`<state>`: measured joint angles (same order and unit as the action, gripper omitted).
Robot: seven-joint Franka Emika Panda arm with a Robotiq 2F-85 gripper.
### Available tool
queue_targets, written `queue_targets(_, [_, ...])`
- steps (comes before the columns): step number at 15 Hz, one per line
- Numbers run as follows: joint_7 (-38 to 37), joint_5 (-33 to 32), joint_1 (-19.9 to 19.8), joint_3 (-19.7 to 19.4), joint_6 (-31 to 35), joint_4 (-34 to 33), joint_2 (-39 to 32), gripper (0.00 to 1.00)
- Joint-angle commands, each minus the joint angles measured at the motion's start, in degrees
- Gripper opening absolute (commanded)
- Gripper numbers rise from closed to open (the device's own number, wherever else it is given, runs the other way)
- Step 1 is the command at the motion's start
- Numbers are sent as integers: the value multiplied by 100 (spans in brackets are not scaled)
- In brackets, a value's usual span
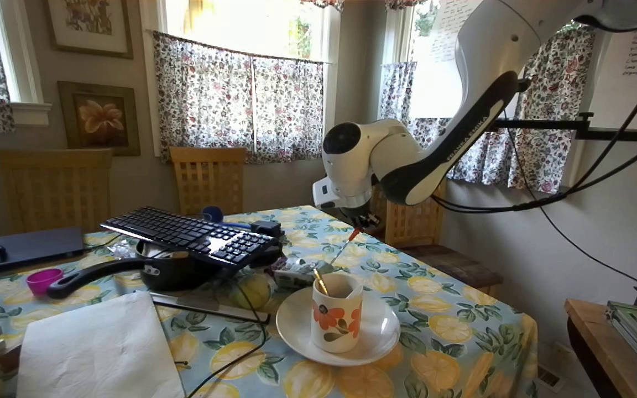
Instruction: Use the spatula to pick up the packet and put it on the plate
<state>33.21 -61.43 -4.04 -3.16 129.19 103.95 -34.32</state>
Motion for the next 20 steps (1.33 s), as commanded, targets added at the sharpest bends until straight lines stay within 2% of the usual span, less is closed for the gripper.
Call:
queue_targets(1, [-194,-61,86,60,-144,-181,-136,5])
queue_targets(12, [-641,-29,310,190,-111,-574,-465,5])
queue_targets(20, [-490,-96,300,114,-351,-553,-452,5])
